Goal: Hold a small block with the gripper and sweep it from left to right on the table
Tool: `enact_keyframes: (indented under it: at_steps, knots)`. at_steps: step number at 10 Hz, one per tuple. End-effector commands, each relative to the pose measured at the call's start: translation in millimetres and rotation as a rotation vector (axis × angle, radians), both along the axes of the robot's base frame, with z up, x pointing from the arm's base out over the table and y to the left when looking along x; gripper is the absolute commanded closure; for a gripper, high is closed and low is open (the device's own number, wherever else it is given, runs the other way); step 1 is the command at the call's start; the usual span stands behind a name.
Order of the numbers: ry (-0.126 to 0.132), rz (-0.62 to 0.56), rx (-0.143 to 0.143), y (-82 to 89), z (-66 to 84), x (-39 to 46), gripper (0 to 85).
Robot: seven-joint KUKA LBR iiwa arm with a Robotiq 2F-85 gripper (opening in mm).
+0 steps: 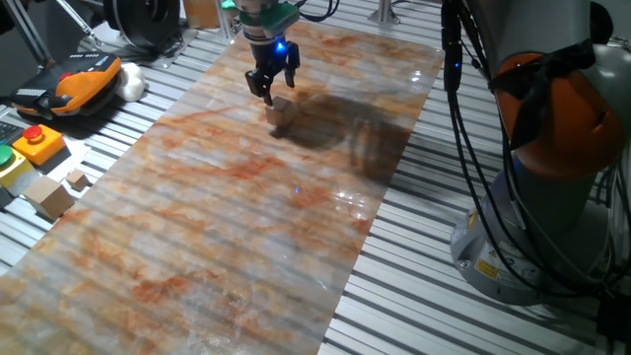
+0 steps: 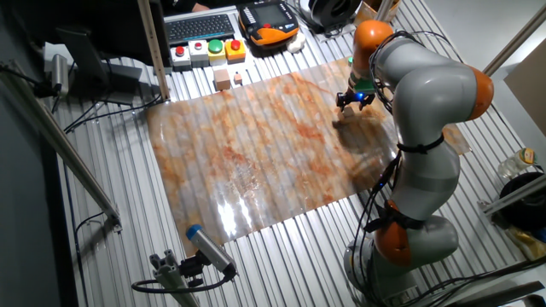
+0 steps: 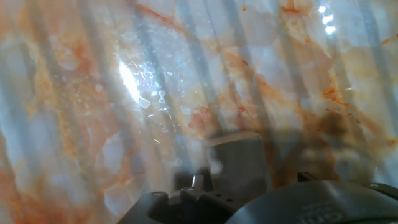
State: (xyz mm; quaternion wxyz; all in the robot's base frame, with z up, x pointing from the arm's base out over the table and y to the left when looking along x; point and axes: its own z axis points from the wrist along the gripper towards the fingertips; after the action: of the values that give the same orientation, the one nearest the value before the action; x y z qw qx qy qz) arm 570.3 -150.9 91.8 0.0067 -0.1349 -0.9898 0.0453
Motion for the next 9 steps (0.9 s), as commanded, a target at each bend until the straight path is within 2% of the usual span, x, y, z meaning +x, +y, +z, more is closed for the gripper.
enact_keyframes:
  at_steps: [1,5,7,8,9]
  knots:
    - [-0.001,0.003,0.0,0.1,0.0,0.1,17.0]
    - [-0.013,-0.035,-0.007,0.1,0.0,0.1,17.0]
    - [-0.006,-0.035,-0.011,0.1,0.0,0.1,17.0]
    - [-0.007,-0.046,0.004,0.1,0.0,0.1,17.0]
    - [-0.018,-0.04,-0.008,0.1,0.0,0.1,17.0]
